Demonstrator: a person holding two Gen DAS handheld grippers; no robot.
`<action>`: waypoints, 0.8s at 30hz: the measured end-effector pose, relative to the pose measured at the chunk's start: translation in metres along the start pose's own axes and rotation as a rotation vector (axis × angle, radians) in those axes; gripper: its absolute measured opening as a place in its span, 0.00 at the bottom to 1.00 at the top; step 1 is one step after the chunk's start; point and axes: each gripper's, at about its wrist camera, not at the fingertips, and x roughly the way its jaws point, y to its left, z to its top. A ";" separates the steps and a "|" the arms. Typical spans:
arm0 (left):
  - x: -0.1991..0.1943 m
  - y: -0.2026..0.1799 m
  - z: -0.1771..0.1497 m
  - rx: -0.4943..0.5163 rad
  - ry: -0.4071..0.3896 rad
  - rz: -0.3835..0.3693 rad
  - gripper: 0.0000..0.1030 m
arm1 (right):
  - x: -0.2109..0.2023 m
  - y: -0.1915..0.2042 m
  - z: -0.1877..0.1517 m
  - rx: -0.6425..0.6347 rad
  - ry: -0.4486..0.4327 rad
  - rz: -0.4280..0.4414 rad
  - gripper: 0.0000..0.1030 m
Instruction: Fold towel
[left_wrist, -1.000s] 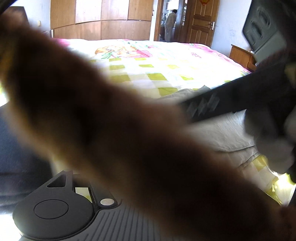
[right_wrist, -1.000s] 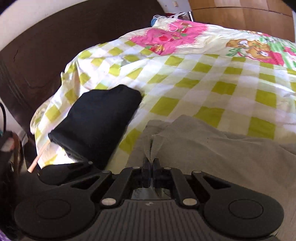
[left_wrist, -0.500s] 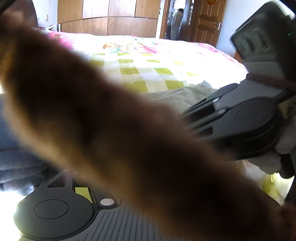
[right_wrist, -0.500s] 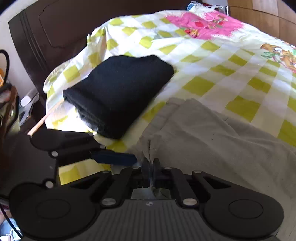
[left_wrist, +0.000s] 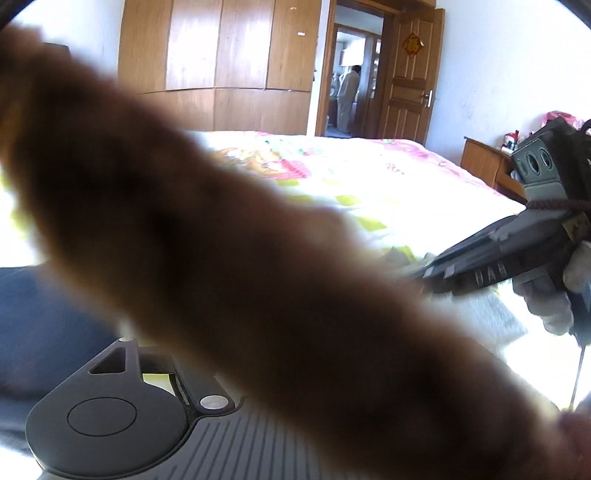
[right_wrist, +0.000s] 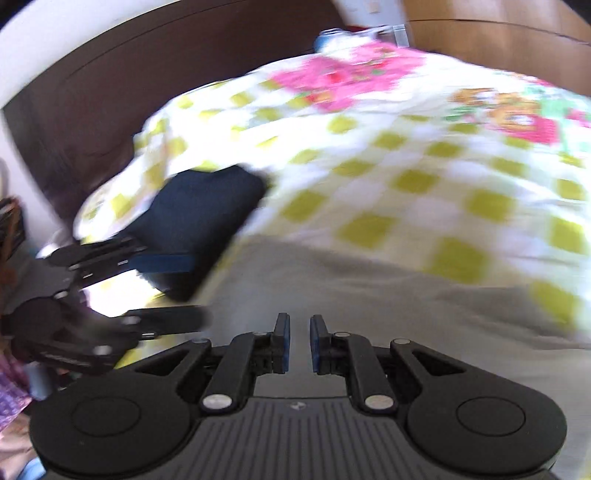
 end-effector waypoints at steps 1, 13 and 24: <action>0.011 -0.004 0.001 0.001 0.009 -0.012 0.71 | -0.006 -0.020 0.003 0.027 -0.011 -0.084 0.26; 0.080 -0.039 -0.007 0.057 0.172 -0.086 0.71 | 0.006 -0.130 0.011 0.116 0.047 -0.125 0.29; 0.086 -0.040 -0.007 0.056 0.188 -0.088 0.71 | 0.028 -0.125 0.023 -0.005 0.094 -0.103 0.26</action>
